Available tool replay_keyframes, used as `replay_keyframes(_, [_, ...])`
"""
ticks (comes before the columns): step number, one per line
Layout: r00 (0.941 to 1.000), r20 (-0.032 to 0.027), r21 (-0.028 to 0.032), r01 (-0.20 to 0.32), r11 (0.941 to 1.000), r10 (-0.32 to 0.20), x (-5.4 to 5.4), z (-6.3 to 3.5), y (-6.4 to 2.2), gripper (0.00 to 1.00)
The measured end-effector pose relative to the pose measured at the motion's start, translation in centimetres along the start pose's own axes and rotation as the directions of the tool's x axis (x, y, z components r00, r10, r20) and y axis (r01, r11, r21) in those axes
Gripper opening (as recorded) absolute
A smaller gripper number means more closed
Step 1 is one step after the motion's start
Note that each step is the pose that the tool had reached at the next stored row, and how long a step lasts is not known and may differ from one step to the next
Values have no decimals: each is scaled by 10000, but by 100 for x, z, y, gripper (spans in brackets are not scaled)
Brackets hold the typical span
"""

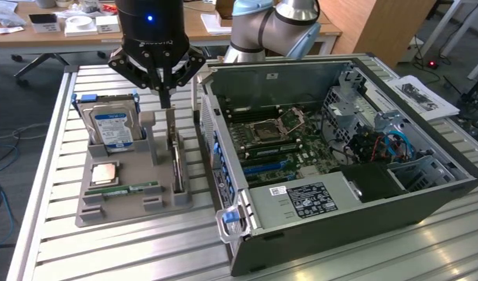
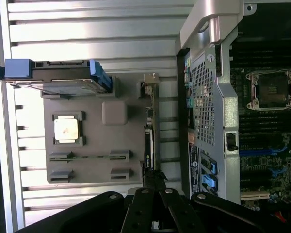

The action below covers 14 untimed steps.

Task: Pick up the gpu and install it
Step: 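Pick up the gpu and move the gpu toward the slot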

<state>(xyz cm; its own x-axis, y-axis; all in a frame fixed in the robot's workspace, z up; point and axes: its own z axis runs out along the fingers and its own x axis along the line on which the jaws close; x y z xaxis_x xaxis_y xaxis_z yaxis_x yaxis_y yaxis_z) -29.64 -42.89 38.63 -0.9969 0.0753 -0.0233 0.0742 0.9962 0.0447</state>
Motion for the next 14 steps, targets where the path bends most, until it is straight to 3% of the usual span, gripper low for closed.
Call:
replay_keyframes(12, [10000, 0, 0, 0, 10000, 0, 0, 0, 0, 11])
replay_keyframes(14, [10000, 0, 0, -1, 10000, 1, 0, 0, 0, 23])
